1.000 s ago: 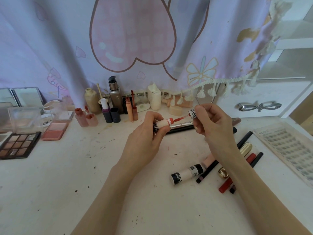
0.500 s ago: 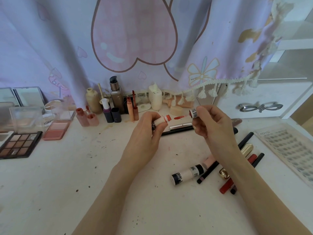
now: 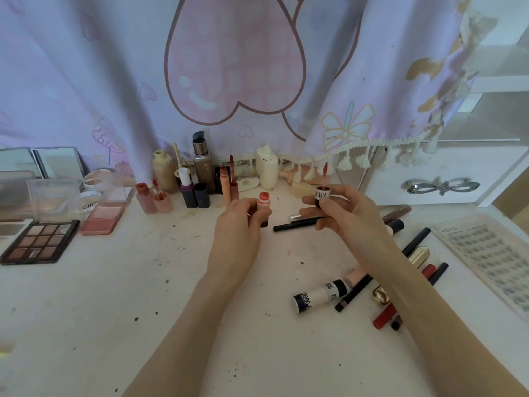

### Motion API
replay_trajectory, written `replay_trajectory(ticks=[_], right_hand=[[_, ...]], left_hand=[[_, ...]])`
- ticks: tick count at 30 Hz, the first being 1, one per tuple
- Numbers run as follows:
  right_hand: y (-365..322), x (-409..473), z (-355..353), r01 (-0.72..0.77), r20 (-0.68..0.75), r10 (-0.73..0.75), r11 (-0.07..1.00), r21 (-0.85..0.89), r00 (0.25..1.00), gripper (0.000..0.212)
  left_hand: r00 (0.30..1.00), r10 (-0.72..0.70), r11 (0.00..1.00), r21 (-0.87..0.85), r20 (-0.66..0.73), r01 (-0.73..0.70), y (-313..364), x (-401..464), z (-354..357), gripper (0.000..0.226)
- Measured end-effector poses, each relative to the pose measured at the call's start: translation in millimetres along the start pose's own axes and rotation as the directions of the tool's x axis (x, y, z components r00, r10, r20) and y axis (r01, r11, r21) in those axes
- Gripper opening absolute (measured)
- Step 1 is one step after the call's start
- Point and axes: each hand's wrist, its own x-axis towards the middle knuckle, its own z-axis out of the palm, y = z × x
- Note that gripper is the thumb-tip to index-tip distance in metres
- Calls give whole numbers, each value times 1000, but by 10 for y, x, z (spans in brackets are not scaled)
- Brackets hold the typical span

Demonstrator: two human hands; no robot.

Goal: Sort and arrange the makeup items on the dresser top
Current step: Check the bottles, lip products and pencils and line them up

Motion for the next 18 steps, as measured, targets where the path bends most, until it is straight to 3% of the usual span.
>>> replay_trajectory(ticks=[3, 7, 14, 18], right_hand=[[-30, 79, 44, 46, 4, -47, 974, -220, 999, 16], [-14, 249, 113, 116, 42, -111, 847, -519, 993, 13], [42, 476, 271, 210, 153, -144, 698, -685, 978, 18], [130, 584, 345, 194, 132, -145, 616, -763, 980, 17]], left_hand=[[999, 2, 996, 84, -40, 1, -47, 12, 17, 16], [998, 17, 997, 79, -57, -12, -41, 85, 64, 18], [997, -1, 996, 92, -79, 9, -35, 211, 184, 17], [996, -44, 995, 91, -77, 51, -11, 302, 201, 15]])
